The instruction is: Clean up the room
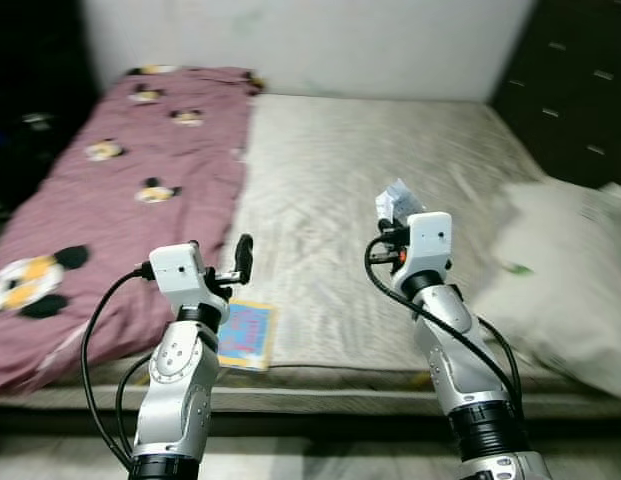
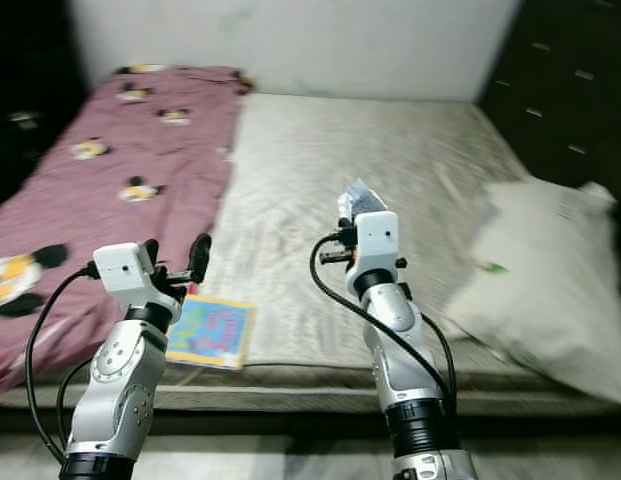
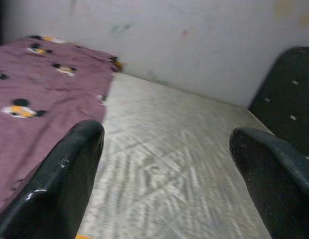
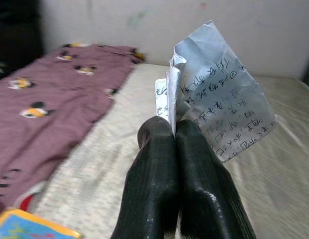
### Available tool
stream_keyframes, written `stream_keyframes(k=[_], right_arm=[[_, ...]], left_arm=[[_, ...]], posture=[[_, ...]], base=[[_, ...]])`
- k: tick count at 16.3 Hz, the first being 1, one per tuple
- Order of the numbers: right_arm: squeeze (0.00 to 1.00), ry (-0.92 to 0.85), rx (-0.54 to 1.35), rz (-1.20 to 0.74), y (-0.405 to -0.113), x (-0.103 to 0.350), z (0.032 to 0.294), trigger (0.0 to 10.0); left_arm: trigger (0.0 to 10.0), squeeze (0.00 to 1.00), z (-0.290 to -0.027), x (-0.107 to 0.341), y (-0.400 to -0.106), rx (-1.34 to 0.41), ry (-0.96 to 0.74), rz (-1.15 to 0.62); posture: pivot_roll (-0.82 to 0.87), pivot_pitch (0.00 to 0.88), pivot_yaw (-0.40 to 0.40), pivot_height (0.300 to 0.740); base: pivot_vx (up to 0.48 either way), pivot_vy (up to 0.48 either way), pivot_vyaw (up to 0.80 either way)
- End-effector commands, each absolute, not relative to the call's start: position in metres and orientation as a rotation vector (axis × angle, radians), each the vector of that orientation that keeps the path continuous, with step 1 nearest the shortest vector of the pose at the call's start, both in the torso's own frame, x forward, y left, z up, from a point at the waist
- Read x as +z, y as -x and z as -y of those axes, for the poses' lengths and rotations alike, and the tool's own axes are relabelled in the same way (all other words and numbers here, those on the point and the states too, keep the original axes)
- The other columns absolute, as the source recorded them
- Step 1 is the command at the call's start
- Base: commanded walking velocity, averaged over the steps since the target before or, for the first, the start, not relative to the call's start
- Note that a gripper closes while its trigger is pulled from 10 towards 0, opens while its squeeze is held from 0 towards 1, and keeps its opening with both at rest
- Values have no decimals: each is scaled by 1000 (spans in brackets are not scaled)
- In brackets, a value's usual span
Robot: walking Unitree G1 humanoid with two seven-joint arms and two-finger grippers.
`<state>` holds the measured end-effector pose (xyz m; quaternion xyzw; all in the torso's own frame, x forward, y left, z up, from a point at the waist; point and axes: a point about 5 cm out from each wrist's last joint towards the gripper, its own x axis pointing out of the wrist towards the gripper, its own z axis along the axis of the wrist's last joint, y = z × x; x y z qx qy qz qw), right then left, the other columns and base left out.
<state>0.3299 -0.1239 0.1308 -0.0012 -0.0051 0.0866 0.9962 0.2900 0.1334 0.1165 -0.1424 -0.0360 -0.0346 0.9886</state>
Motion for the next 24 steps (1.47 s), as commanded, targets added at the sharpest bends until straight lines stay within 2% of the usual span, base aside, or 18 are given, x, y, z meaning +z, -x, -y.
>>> stream_keyframes(k=[1, 10, 19, 24], right_arm=[[0, 8, 168, 20, -332, 133, 126, 10000], [0, 20, 164, 16, -333, 131, 126, 10000], [0, 26, 150, 22, -335, 130, 128, 10000], [0, 29, 150, 12, -335, 128, 127, 10000]], left_arm=[[10000, 0, -129, 118, -290, -86, 293, 83], [10000, 0, -129, 118, -291, -90, 292, 83], [10000, 0, -127, 118, -290, -84, 305, 72], [10000, 0, -127, 119, -292, -89, 312, 76]], posture=[[-109, 3, -27, 740], [-105, 4, -23, 740], [-100, 12, -18, 740], [-99, 12, -19, 740]], base=[[285, 0, -431], [311, 0, -46], [0, 0, 0], [0, 318, -775]])
